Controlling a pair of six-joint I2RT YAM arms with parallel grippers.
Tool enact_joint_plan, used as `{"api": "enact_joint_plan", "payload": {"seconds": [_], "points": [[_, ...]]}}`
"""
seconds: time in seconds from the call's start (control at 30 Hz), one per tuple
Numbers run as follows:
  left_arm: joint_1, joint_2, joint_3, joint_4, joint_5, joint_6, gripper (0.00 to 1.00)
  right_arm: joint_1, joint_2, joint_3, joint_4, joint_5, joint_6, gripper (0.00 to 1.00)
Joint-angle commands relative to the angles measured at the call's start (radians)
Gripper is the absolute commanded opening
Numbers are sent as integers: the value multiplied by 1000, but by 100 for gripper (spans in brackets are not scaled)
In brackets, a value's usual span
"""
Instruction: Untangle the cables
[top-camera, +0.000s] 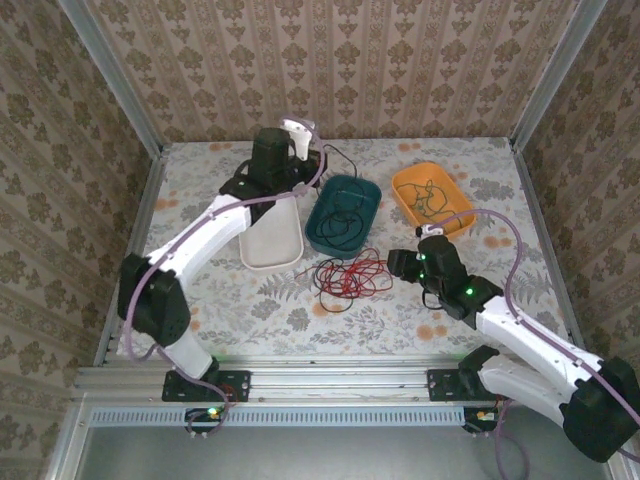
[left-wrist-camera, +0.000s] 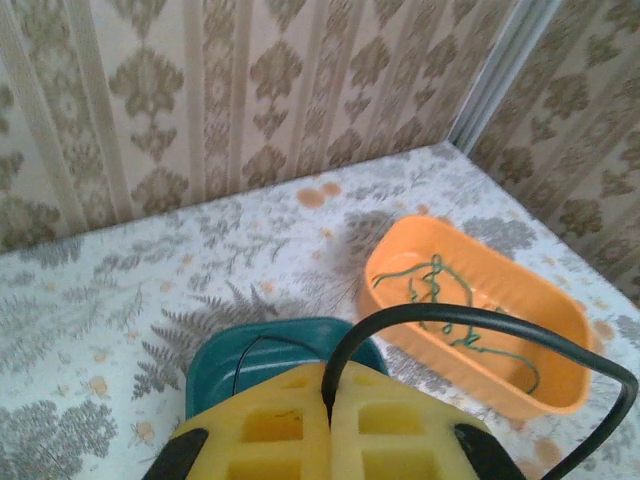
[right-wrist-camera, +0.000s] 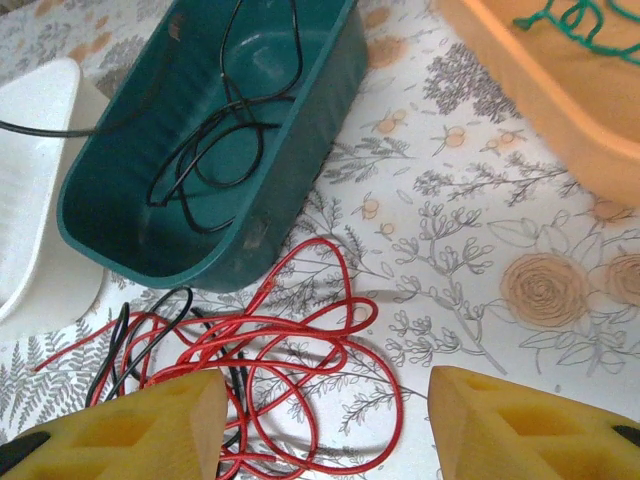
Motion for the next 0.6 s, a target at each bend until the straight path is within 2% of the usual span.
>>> {"api": "enact_joint_plan", "payload": {"seconds": [0.0, 0.33, 0.37, 0.4, 0.47, 0.53, 0.57], "points": [[5, 92, 75, 19, 51, -42, 0, -5, -16, 36, -75, 59, -34, 57], [-21, 325, 172, -215, -47, -9, 0, -5, 1, 40, -88, 36, -40, 57], [-26, 341, 189, -244, -61, -4, 5, -5, 3, 41, -86, 34, -40, 57], [-31, 364, 219, -277, -73, 5, 18, -5, 6, 42, -85, 30, -42, 57], [-42, 390, 268, -326, -94, 19, 36, -5, 10, 48, -84, 26, -43, 57], [-57, 388, 299, -346, -105, 44, 63, -5, 11, 54, -88, 25, -44, 57], [-64, 376, 299, -343, -103, 58, 73, -4, 9, 56, -88, 26, -42, 57]]}}
